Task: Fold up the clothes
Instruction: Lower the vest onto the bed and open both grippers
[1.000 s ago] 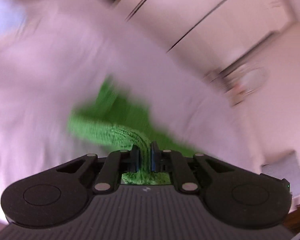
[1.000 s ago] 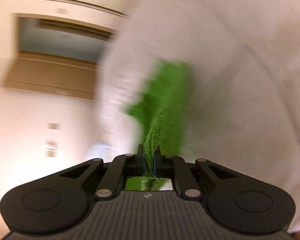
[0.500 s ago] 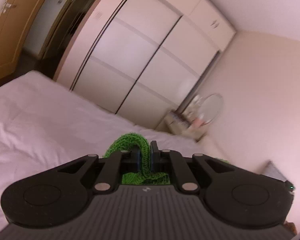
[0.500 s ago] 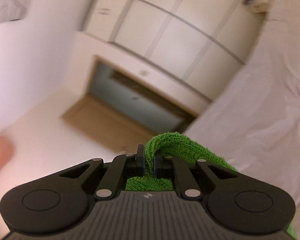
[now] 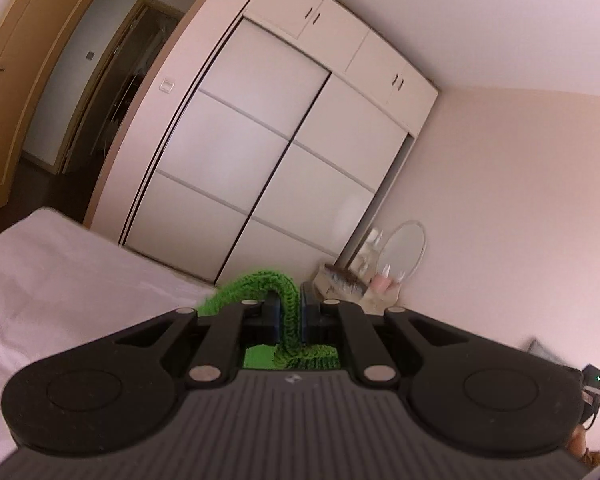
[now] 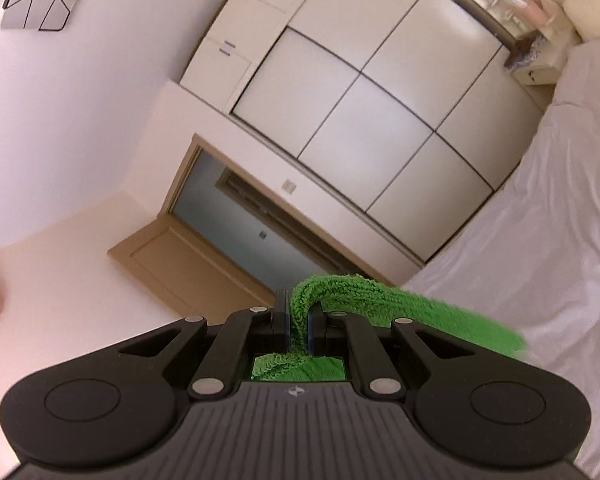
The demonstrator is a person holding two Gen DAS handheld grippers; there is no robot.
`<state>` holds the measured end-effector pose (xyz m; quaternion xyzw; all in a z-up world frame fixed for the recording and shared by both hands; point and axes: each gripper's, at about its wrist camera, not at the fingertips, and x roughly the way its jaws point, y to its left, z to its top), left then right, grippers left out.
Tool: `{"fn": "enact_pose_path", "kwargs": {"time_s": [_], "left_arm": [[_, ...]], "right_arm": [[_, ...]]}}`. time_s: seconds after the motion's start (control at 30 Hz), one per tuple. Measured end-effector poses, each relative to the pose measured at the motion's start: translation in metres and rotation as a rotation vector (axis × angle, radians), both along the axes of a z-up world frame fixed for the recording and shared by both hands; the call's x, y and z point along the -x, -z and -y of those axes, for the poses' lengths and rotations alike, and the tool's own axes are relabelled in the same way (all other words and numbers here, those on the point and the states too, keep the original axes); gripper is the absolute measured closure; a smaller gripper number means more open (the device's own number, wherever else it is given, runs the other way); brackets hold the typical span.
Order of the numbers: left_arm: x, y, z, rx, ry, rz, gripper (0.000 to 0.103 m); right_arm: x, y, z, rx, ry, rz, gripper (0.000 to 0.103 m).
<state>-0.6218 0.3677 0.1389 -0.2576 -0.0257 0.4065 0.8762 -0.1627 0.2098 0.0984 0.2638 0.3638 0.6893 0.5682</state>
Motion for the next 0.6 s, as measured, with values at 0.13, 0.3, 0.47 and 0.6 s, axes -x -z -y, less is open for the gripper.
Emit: {"fn": "enact_pose_path", "kwargs": {"time_s": [0.13,0.3,0.47,0.6], "left_arm": [[0.011,0.09,0.066,0.193,-0.032,-0.101,0.096],[0.024,0.266,0.138,0.707,-0.164,-0.386,0.092],[0.036,0.37,0.189,1.005,-0.21,-0.608,0.092],[0.035,0.382,0.197,1.011,-0.212,-0.556,0.076]], "right_arm": [[-0.001,0.059,0.057,0.161,-0.054,0.004,0.095],[0.012,0.153,0.11,0.461,-0.097,-0.003,0.093],[0.025,0.245,0.157,0.766,-0.116,-0.019,0.083],[0.035,0.319,0.196,1.01,-0.131,-0.032,0.082]]}}
